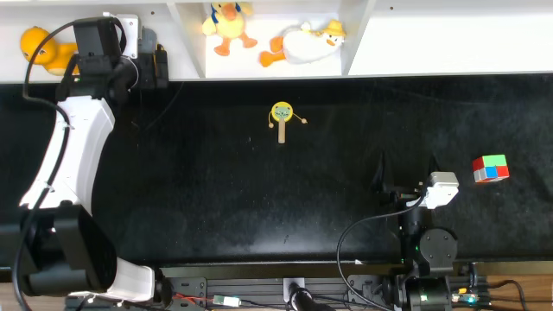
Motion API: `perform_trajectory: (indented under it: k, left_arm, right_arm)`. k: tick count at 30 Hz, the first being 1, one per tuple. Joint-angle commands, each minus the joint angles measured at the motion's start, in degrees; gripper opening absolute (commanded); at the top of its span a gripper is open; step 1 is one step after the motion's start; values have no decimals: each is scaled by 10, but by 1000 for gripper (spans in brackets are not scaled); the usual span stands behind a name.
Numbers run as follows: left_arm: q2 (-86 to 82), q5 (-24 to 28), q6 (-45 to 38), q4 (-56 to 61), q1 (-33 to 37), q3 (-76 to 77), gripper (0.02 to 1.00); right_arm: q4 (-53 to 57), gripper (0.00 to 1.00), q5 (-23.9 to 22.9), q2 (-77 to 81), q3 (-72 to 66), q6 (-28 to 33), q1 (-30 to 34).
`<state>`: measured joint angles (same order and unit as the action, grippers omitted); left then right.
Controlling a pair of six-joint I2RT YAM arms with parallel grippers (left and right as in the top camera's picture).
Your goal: Store Toys
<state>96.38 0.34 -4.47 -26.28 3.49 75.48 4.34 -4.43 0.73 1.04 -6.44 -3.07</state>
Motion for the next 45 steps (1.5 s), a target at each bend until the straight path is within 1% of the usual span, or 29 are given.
perform_trajectory:
  k: [1,5,10,13,14,17,20,24,27,29,32,33,36,40,45]
  left_arm:
    - [-63,-5,0,15,2,-68,998]
    - [-144,-5,0,47,2,-181,998]
    - [-278,-6,-1,60,2,-306,998]
    - [-360,-42,0,70,3,-365,998]
    - [-392,-43,3,69,3,-384,998]
    - [-479,-28,53,84,3,-440,998]
    - [-560,-19,89,154,-6,-498,998]
    - [-656,-13,90,281,-34,-584,998]
    - [-757,-16,90,331,-43,-649,998]
    - [-821,-17,74,356,-46,-690,998]
    - [-891,-17,22,388,-52,-744,998]
    - [-905,-15,12,381,-52,-753,998]
    - [-941,-26,-3,305,-52,-751,998]
    - [-962,-35,-5,213,-47,-751,998]
    - [-962,-29,-17,214,-47,-750,998]
  right_arm:
    - [-2,993,4,-5,-8,-4,1]
    - [-2,996,4,-5,-8,-4,1]
    - [-2,998,4,-5,-8,-4,1]
    - [-2,993,4,-5,-8,-4,1]
    - [-2,993,4,-5,-8,-4,1]
    - [-2,993,4,-5,-8,-4,1]
    - [-2,996,4,-5,-8,-4,1]
    - [-2,996,4,-5,-8,-4,1]
    - [-2,996,4,-5,-8,-4,1]
    - [-2,993,4,-5,-8,-4,1]
    - [-2,996,4,-5,-8,-4,1]
    - [-2,996,4,-5,-8,-4,1]
    - [-2,993,4,-5,-8,-4,1]
    - [-2,993,4,-5,-8,-4,1]
    - [-2,1000,4,-5,-8,-4,1]
